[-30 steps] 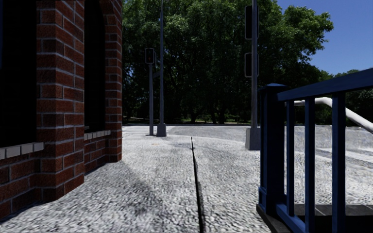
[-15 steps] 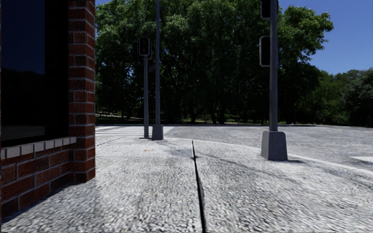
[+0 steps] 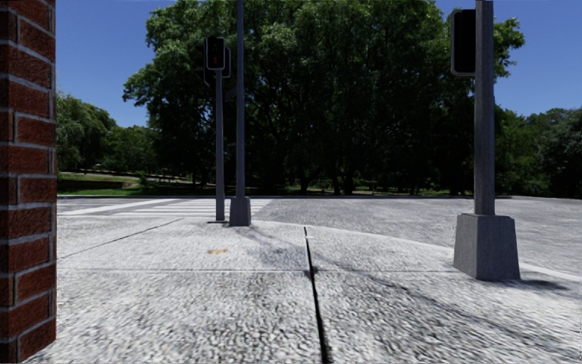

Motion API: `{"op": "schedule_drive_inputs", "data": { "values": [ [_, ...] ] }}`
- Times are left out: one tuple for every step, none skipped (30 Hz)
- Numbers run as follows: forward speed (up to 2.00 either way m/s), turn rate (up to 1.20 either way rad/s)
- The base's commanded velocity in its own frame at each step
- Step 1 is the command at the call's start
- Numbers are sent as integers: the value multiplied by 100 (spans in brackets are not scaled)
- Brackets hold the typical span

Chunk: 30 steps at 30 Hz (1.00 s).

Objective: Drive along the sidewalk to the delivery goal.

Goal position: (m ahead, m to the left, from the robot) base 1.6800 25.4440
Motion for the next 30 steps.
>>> {"op": "schedule_drive_inputs", "data": {
  "values": [
    [200,35],
    [200,35],
    [200,36],
    [200,36],
    [195,36],
    [195,36],
    [190,36],
    [187,36],
    [182,37],
    [182,37],
    [179,37],
    [178,37],
    [178,37],
    [177,37],
    [177,37],
    [177,41],
    [177,45],
    [177,46],
    [177,46],
    [177,46],
    [176,46],
    [174,46],
    [172,47],
    [172,47],
    [169,48],
    [167,48],
    [166,48],
    [166,48],
    [166,48],
    [166,48]
  ]
}}
